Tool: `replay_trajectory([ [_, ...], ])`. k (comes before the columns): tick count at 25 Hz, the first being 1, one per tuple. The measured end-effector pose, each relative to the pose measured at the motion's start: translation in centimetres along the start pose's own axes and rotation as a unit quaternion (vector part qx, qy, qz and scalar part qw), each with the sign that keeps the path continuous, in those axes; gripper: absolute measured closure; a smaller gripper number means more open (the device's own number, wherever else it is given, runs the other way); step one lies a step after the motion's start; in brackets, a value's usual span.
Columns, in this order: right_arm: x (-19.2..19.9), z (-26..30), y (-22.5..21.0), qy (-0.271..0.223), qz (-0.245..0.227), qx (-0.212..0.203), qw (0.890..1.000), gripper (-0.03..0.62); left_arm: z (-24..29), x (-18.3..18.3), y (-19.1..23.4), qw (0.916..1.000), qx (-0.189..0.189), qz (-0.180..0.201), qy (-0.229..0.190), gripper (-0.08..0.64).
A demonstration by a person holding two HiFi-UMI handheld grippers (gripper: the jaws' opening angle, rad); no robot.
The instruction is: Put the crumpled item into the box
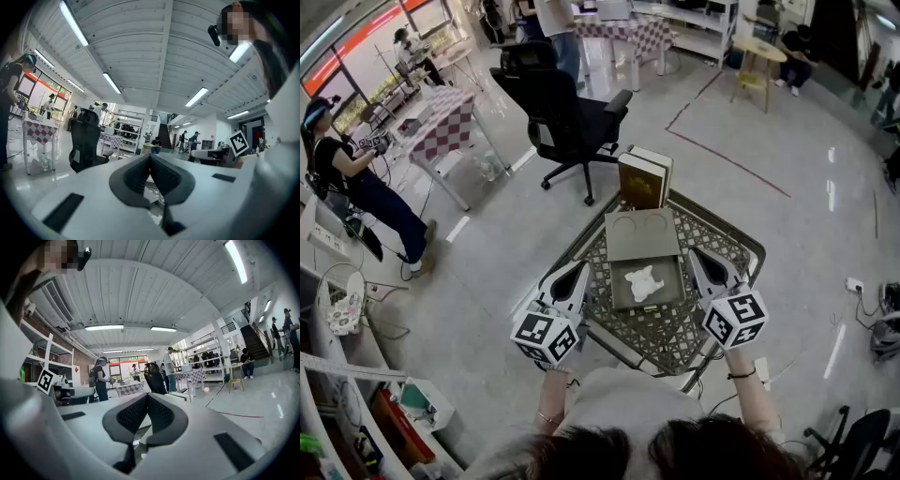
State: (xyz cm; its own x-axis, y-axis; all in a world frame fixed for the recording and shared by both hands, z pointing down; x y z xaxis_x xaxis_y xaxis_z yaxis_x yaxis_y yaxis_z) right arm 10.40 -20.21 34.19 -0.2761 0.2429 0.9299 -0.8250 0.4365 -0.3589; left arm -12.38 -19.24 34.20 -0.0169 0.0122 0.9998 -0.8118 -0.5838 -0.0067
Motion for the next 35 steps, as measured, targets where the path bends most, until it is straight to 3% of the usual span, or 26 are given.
replay_trajectory([
  [9,-2.5,-0.7,0.5,-0.03,-0.019,0.001,0.999,0.571,-0.7,-2.4,1.2,0.9993,-0.015,0.024,-0.025,0.543],
  [19,-2.1,-1.2,-0.2,-0.031,-0.018,0.019,0.999,0.572,-1.3,-2.3,1.5,0.9991,-0.026,0.025,-0.022,0.543],
  [35,-2.4,-1.3,-0.1,-0.033,-0.033,0.018,0.999,0.571,-1.0,-2.2,0.9,0.9991,-0.01,0.037,-0.016,0.543],
])
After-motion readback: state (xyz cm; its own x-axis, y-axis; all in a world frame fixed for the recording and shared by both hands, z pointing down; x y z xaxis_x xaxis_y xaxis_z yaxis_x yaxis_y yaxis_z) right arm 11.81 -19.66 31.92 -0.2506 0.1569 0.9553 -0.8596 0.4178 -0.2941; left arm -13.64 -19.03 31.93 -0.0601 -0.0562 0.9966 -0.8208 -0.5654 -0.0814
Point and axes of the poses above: the fingertips, and each gripper's own axes: z forward along the fingers, y to its left, x out of its underside, the point moved 2 cm from there along -z, backward along the fingers, and after that the axes turned 12 degrees about z, right-handed, at the moved point
